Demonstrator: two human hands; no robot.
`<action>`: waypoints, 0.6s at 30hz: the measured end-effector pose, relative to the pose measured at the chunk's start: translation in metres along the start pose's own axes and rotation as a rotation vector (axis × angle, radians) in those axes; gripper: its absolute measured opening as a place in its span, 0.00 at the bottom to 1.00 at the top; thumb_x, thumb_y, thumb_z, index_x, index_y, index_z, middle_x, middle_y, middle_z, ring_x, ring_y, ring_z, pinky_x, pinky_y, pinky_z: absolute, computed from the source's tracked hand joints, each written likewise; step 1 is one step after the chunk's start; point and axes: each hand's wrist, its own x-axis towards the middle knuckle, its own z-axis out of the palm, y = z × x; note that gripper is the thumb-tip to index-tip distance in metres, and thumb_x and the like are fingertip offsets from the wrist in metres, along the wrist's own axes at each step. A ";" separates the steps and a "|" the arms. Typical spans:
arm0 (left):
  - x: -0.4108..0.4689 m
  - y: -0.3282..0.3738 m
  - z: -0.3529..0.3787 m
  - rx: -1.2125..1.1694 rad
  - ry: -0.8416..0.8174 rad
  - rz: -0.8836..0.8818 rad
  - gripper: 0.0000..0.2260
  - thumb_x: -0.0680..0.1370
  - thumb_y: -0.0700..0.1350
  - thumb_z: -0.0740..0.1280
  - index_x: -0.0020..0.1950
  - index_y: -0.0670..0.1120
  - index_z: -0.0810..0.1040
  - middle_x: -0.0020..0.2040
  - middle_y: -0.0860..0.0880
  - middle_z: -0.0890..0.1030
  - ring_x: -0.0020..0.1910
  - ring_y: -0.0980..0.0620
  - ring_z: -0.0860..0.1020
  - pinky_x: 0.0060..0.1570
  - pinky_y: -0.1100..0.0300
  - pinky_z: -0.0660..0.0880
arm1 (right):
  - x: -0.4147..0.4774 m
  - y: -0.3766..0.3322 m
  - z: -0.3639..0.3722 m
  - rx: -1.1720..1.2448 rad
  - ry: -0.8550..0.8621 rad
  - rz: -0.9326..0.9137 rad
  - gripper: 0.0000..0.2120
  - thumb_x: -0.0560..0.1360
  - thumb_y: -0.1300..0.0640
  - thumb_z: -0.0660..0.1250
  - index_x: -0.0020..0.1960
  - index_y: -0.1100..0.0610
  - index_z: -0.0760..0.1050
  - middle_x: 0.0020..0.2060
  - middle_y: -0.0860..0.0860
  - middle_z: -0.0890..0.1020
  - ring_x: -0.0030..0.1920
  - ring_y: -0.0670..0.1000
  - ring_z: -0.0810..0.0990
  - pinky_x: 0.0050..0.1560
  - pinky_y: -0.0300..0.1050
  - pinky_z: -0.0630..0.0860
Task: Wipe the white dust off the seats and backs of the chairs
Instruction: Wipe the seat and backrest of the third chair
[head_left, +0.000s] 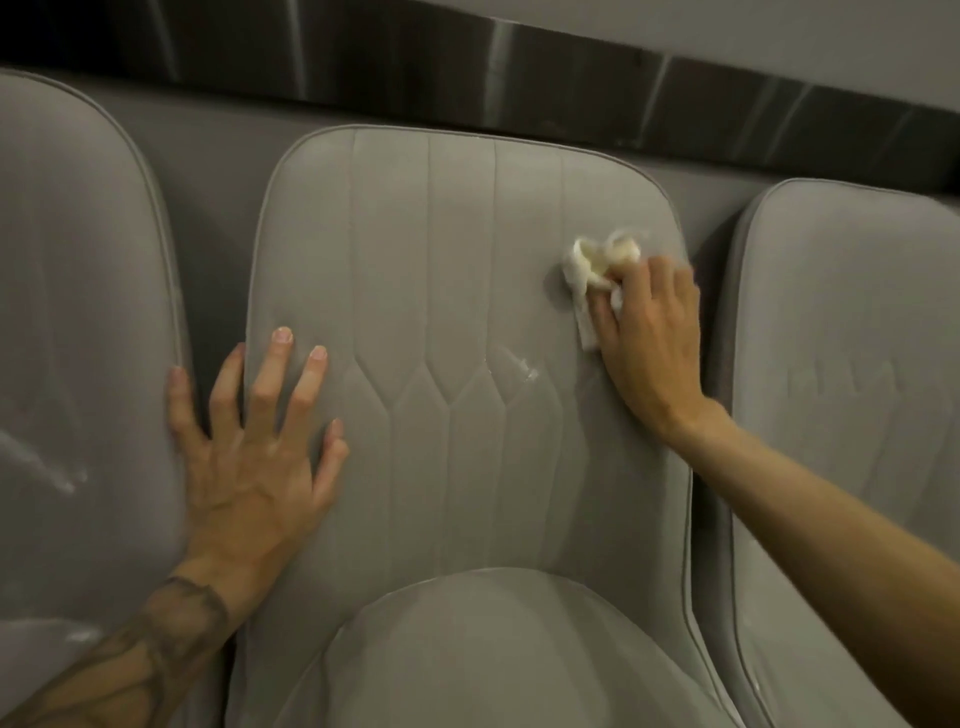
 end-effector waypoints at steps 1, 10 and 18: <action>0.000 0.000 0.000 0.000 -0.001 -0.003 0.28 0.83 0.55 0.58 0.83 0.49 0.63 0.83 0.44 0.61 0.75 0.34 0.67 0.77 0.29 0.50 | -0.023 -0.001 -0.001 -0.012 -0.024 -0.059 0.15 0.84 0.49 0.60 0.55 0.61 0.75 0.47 0.59 0.74 0.45 0.61 0.72 0.46 0.56 0.70; 0.000 0.000 -0.003 0.010 -0.007 -0.005 0.28 0.83 0.54 0.59 0.83 0.49 0.62 0.83 0.44 0.61 0.76 0.34 0.66 0.77 0.29 0.51 | 0.005 0.014 -0.009 -0.085 -0.071 -0.112 0.14 0.83 0.49 0.59 0.52 0.60 0.72 0.48 0.60 0.74 0.46 0.61 0.71 0.44 0.56 0.68; 0.001 0.001 -0.004 0.006 -0.017 -0.005 0.28 0.83 0.55 0.58 0.83 0.49 0.62 0.83 0.44 0.61 0.76 0.34 0.66 0.77 0.29 0.50 | -0.144 0.004 -0.015 -0.042 -0.325 -0.562 0.10 0.81 0.52 0.66 0.55 0.59 0.76 0.45 0.56 0.75 0.42 0.59 0.73 0.43 0.52 0.67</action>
